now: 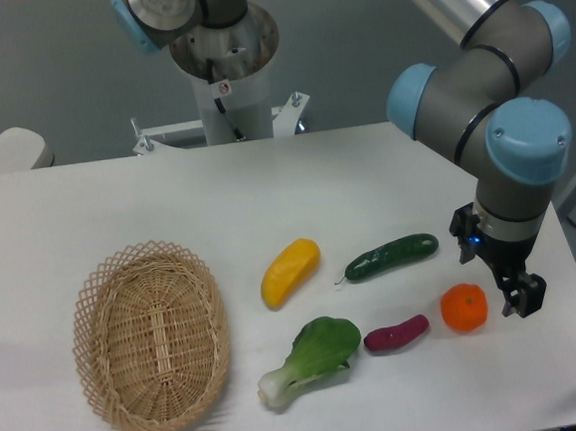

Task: Pick up the cucumber from the table
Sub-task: 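Move the gripper from beside the orange toward the green cucumber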

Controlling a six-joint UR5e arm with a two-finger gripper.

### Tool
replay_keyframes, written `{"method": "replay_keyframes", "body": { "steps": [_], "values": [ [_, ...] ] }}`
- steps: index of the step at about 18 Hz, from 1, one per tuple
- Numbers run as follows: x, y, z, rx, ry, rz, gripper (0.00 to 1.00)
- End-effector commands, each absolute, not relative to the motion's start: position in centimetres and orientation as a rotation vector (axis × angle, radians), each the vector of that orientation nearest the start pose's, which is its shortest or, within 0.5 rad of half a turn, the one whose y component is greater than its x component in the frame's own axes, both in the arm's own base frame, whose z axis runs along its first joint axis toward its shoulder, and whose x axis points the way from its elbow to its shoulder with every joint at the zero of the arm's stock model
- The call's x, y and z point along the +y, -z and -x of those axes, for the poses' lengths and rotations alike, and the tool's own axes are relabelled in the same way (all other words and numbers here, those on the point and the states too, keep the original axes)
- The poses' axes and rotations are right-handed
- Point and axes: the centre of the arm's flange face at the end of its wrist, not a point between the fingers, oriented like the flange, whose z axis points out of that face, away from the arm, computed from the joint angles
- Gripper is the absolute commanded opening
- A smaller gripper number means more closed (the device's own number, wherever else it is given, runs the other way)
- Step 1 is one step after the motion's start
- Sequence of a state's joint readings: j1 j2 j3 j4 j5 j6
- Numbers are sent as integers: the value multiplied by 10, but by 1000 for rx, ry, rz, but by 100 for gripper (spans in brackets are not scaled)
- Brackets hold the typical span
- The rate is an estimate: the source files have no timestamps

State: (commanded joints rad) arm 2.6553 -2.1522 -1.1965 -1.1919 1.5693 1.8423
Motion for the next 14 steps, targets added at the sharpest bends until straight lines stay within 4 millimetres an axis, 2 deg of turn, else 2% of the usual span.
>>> {"method": "replay_keyframes", "body": {
  "steps": [7, 10, 14],
  "values": [
    [464, -347, 579, 1128, -244, 2898, 100],
    [466, -338, 573, 1010, -226, 2933, 100],
    [472, -325, 563, 938, -209, 2959, 100]
  ]
}}
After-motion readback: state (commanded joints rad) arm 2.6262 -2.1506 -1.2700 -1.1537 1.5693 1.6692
